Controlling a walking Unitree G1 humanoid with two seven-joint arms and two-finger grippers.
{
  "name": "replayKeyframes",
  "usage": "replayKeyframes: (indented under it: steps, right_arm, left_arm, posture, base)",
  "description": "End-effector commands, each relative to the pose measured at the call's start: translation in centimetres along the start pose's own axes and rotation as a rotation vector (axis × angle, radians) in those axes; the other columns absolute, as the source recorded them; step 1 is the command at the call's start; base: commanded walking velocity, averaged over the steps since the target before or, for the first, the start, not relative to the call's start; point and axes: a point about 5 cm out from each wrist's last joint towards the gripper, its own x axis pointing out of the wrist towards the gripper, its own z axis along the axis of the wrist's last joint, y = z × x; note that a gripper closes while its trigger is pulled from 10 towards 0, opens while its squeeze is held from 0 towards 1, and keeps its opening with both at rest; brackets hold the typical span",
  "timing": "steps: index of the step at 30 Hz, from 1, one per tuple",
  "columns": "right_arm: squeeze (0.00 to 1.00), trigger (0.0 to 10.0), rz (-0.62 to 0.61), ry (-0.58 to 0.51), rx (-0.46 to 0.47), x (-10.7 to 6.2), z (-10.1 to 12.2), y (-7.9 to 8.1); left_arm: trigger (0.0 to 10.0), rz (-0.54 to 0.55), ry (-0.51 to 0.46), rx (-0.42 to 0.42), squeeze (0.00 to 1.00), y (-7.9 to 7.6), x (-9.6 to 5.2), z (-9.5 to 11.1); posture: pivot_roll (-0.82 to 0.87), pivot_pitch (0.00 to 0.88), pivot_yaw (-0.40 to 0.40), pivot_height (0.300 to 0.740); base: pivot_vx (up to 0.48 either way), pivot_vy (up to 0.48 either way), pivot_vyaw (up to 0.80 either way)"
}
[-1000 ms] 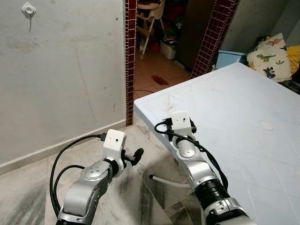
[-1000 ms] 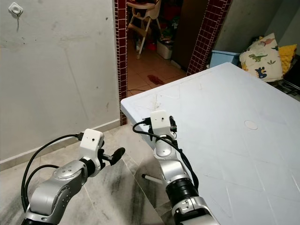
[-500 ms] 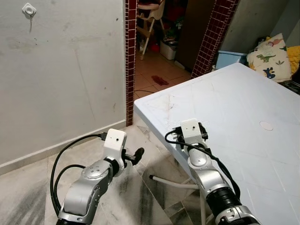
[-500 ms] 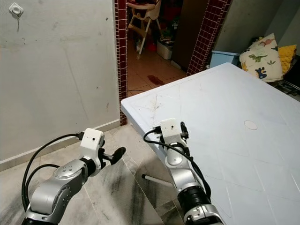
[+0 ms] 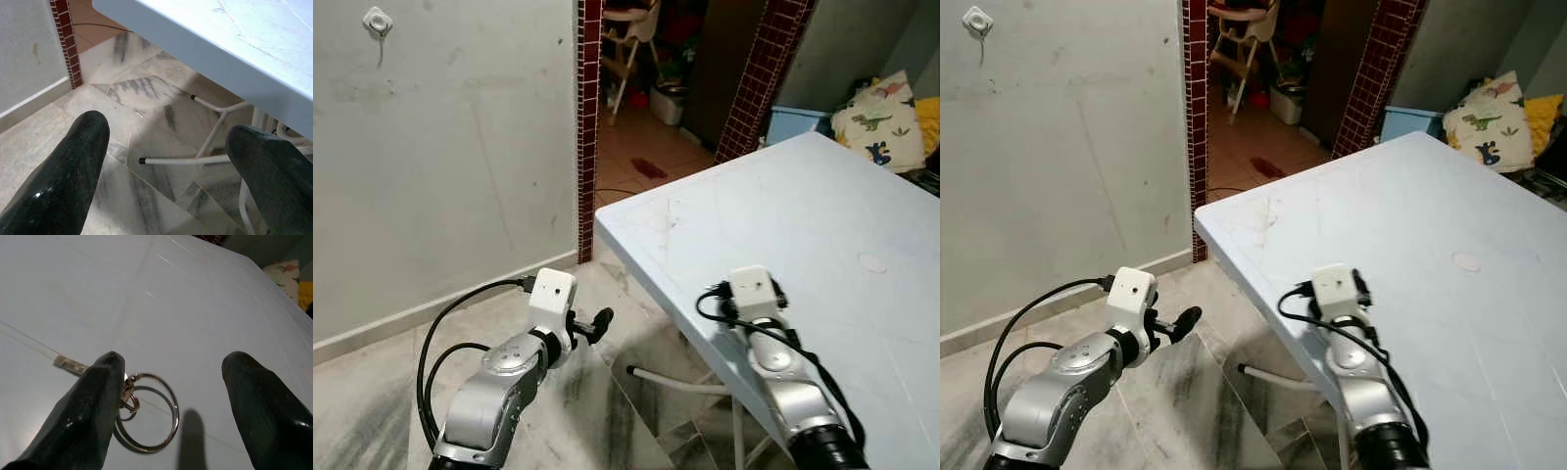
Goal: Hang keys on a hook
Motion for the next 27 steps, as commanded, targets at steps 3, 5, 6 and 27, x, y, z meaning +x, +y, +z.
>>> replayKeyframes:
  steps: [3,5,6,27]
  right_arm:
    - [0.0,10.0,-0.029,-0.01,-0.005,-0.3,0.2,-2.1]
    - [0.0,10.0,-0.035,-0.005,0.004,-0.4,0.2,-2.4]
    - [0.0,10.0,-0.035,-0.006,0.008,-0.3,0.4,-2.4]
    - [0.0,10.0,0.173,-0.113,0.169,1.0,7.2,3.5]
  left_arm:
    - [10.0,-0.002,-0.018,0.018,0.0,-0.1,0.2,0.6]
    - [10.0,-0.004,-0.019,0.018,0.0,-0.1,0.3,0.7]
    - [10.0,-0.004,-0.019,0.018,0.0,-0.1,0.3,0.7]
    - [10.0,-0.002,-0.035,0.005,0.0,-0.4,0.6,0.8]
  posture:
    - [0.13,0.0,-0.07,0.74]
    - [0.13,0.0,-0.071,0.74]
    - [0.13,0.0,-0.071,0.74]
    - [0.13,0.0,-0.093,0.74]
  base:
    - [0.0,0.0,0.0]
    - [0.0,0.0,0.0]
    - [0.0,0.0,0.0]
    - [0.0,0.0,0.0]
